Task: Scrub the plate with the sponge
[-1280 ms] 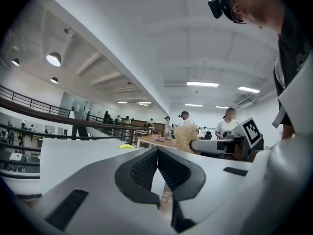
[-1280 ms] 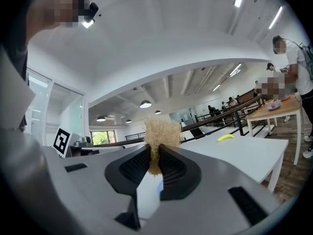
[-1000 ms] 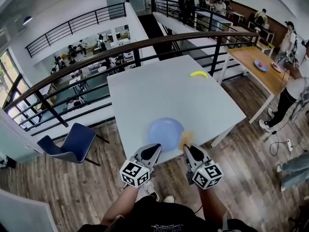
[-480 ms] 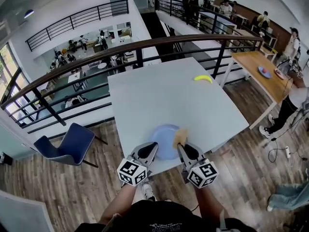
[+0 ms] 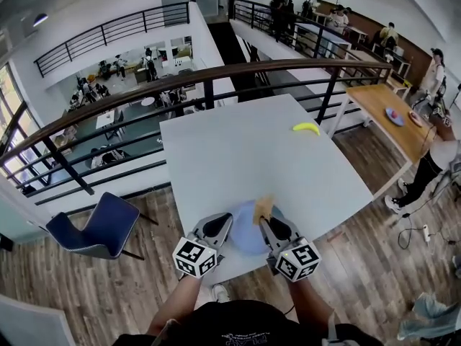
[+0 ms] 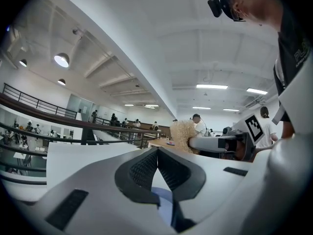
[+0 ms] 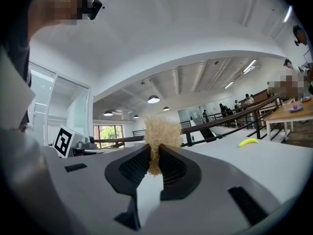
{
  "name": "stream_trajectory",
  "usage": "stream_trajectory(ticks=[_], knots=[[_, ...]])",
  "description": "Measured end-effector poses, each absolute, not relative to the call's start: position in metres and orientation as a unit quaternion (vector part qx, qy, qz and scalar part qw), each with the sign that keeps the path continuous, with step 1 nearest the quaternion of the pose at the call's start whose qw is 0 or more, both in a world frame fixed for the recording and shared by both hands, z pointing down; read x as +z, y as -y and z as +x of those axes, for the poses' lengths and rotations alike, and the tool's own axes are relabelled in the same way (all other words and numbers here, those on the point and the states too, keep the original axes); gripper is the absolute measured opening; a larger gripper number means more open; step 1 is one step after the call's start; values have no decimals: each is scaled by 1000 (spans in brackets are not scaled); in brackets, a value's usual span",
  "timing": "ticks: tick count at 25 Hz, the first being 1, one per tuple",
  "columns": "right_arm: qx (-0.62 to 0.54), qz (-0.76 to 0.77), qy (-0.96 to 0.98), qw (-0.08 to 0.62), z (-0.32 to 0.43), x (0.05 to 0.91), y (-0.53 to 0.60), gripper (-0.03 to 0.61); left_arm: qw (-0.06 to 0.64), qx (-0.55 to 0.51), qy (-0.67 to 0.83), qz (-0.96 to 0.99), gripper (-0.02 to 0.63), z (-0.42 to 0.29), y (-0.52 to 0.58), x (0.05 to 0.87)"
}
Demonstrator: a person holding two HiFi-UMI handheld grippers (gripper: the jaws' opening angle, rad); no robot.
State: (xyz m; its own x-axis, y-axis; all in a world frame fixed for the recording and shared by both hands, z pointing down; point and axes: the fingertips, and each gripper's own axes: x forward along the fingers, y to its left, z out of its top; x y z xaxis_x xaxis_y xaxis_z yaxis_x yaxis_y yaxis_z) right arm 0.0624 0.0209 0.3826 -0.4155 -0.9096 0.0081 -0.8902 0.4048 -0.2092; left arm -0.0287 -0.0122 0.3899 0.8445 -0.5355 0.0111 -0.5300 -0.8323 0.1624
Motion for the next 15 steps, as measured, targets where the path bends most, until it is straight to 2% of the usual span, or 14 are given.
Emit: stream_trajectory(ticks=[9,15], knots=[[-80,-557,-825,50,33,376,13,60,85,1,265,960,14,-56,45,403],[-81,-555,-827,35,41,378,34,60,90,-3,266,960,14,-50,66,403]])
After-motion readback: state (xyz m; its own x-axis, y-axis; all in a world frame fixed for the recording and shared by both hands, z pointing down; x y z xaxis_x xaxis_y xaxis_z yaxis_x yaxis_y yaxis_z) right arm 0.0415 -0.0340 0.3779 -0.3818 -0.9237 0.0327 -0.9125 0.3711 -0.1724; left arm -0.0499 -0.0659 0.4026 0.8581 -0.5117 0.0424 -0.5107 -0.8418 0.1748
